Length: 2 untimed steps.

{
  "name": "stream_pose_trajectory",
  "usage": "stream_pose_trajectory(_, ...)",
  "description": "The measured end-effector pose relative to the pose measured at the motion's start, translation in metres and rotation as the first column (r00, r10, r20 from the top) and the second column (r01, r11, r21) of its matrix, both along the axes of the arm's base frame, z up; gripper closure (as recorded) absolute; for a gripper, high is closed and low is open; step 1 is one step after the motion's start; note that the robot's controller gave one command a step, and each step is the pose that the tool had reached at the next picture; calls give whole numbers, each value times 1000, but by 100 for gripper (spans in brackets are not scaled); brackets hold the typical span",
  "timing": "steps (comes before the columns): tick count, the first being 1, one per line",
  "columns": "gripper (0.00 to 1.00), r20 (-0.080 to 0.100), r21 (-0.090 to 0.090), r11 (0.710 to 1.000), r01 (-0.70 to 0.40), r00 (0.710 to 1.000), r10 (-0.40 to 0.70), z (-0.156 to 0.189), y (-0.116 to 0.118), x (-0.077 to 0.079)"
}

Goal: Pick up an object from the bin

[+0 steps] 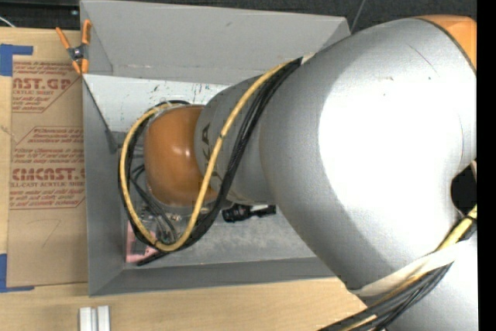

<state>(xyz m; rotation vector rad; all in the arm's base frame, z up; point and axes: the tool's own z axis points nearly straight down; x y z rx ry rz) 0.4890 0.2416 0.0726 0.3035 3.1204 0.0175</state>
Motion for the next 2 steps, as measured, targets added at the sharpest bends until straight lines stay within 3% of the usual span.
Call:
stream_pose_trajectory(1, 100, -13, -6, 1000, -1, 1000, 0, 30, -2, -4)
stream_pose_trajectory(2, 100, -7, -4, 1000, -1, 1000, 1, 83, -1, -2)
